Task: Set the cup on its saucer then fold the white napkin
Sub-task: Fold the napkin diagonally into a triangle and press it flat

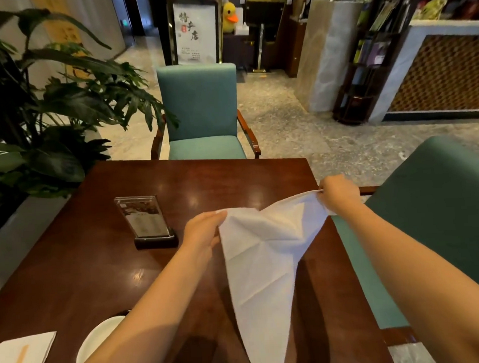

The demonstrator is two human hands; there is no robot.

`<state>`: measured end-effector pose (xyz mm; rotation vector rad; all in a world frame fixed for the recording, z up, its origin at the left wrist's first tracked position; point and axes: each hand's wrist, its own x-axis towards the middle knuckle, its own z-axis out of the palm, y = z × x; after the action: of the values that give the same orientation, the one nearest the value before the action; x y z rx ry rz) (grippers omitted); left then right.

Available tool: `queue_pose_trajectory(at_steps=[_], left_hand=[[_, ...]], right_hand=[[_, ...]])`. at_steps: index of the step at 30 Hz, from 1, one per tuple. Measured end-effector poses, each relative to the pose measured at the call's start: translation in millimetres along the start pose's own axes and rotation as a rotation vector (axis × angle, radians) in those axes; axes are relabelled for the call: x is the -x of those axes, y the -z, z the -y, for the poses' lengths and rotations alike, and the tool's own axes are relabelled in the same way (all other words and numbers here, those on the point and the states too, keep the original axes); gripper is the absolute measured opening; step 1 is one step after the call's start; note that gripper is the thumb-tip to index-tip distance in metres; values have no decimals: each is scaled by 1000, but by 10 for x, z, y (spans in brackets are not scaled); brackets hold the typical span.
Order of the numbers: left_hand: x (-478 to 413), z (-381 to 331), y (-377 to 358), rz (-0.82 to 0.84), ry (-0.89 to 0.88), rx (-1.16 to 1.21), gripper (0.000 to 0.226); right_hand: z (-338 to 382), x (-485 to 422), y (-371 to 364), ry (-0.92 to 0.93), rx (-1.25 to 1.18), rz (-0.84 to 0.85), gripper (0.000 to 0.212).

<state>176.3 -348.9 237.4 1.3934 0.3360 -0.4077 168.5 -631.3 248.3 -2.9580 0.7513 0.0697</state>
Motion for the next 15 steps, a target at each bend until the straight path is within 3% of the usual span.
queue_pose_trajectory(at_steps=[4, 8, 15], left_hand=[[-425, 138, 150, -141, 30, -134, 7], [-857, 289, 234, -242, -31, -405, 10], [-1404, 599, 235, -242, 68, -403, 13]], right_hand=[[263, -133, -151, 29, 101, -18, 35], [481, -293, -343, 7, 113, -70, 14], [664, -384, -710, 18, 191, -59, 21]])
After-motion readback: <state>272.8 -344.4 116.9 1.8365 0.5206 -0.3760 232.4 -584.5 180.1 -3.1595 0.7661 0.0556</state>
